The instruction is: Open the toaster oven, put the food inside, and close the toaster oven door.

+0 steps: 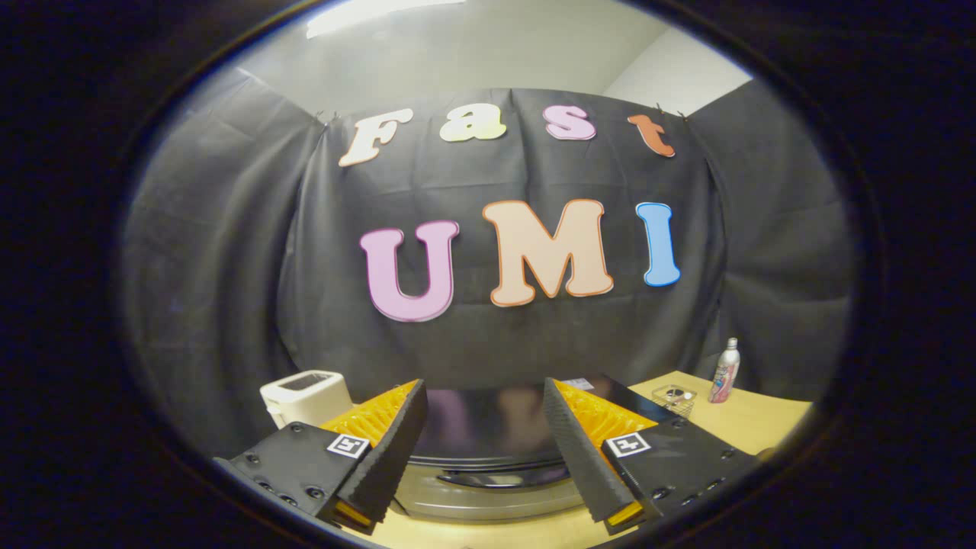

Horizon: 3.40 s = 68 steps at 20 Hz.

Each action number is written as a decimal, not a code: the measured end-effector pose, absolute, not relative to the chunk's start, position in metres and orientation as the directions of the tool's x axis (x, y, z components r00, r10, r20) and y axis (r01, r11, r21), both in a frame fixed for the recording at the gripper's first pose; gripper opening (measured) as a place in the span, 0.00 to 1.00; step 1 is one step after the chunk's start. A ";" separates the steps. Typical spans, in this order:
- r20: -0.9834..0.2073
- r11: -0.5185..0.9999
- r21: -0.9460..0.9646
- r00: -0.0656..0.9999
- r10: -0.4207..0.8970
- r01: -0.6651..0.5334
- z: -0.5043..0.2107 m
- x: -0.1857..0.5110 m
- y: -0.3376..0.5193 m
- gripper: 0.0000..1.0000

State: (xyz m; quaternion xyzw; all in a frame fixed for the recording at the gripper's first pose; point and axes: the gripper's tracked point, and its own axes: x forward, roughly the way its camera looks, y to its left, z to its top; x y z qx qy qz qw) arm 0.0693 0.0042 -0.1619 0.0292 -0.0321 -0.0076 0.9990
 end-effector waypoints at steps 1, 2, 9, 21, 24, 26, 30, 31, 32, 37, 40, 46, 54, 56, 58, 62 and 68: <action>0.056 0.998 0.060 0.998 -0.028 0.024 -0.174 0.078 0.001 0.97; 0.045 0.997 0.075 0.998 -0.033 0.030 -0.183 0.087 -0.001 0.97; -0.009 0.996 0.077 0.999 -0.053 0.053 -0.230 0.116 0.002 0.97; 0.070 0.990 0.053 0.989 -0.132 0.128 -0.228 0.094 0.000 0.97; 0.083 0.989 0.072 0.987 -0.137 0.131 -0.229 0.080 -0.002 0.97; 0.087 0.987 0.086 0.986 -0.145 0.138 -0.233 0.067 -0.004 0.97; 0.053 0.984 0.093 0.986 -0.157 0.152 -0.250 0.033 -0.009 0.97; 0.033 0.982 0.092 0.985 -0.168 0.164 -0.256 0.025 -0.011 0.97; 0.007 0.980 0.086 0.984 -0.180 0.179 -0.262 0.018 -0.013 0.97; -0.126 0.971 0.085 0.969 -0.212 0.223 -0.297 -0.008 -0.023 0.96; -0.230 0.964 0.072 0.945 -0.233 0.256 -0.331 -0.015 -0.033 0.96; -0.420 0.960 0.028 0.875 -0.241 0.278 -0.388 -0.024 -0.047 0.91; -0.427 0.966 0.043 0.879 -0.212 0.254 -0.404 -0.023 -0.048 0.90; -0.436 0.966 0.035 0.874 -0.214 0.254 -0.402 -0.022 -0.048 0.90; -0.453 0.964 0.024 0.863 -0.226 0.265 -0.401 -0.024 -0.052 0.90; -0.423 0.955 -0.017 0.864 -0.275 0.296 -0.379 -0.026 -0.077 0.90; -0.364 0.908 -0.136 0.832 -0.419 0.397 -0.352 -0.027 -0.166 0.90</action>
